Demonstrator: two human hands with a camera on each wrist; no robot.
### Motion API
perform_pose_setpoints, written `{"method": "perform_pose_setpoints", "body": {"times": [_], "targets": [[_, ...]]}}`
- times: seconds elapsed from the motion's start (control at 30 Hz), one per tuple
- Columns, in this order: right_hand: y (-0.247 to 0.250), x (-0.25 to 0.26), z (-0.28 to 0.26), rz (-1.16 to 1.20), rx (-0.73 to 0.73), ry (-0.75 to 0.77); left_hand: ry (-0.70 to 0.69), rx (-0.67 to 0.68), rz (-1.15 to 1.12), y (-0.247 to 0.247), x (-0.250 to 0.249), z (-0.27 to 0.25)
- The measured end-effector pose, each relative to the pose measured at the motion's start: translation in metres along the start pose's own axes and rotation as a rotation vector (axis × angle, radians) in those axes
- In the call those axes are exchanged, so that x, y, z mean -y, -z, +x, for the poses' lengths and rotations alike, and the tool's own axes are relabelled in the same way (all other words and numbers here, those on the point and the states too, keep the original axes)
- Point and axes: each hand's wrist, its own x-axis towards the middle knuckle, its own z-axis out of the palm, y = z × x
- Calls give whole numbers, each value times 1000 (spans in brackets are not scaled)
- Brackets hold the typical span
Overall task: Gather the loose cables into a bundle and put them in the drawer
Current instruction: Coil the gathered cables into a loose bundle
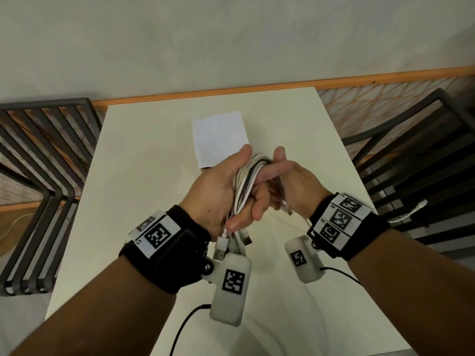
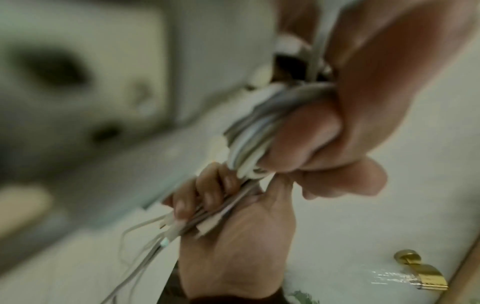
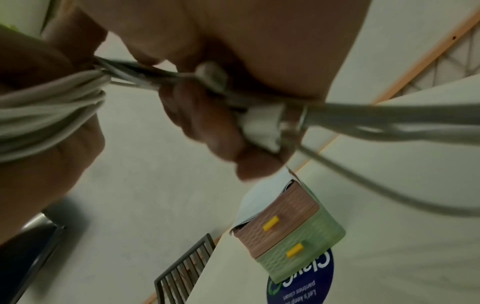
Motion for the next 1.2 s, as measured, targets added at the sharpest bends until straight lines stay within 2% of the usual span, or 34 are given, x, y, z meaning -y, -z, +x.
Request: {"method": "perform_pose_setpoints", "body": {"times": [0.07,0.2,0.27,0.37,0.5,0.57,0.63,0.73,0.87,0.93,1.03,1.2], "targets": [[4,6,4,0,-33,24,-2,-85,45,2,3,2],[4,15,12,230,37,102,-42,-186,67,7,2,2],[2,15,15,177,74,106,-45,-188,73,8,0,2],[-4,19,13,216,95,81,-21,-151,51,8,-2,-1],[-12,27,17,44,-98,98,-58,-22,76,-5,6,-2],[-18,23,23,154,-118,47,-141,19,87,-9,12,-2],[-25,14,25,98,-109,57,-187,-47,84,-8,12,0],[-35,2,15,56,-111,-13,-211,-131,57,-3,8,2],[-50,2,5,75,-4,-16,-246,-196,38,3,4,4],[-52,3,3,0,37,-27,-238,-206,51,4,3,6],[-53,5,-2,-92,210,-18,-225,-282,144,13,4,9],[-48,2,0,-85,368,-201,-243,-480,236,19,17,14]]}}
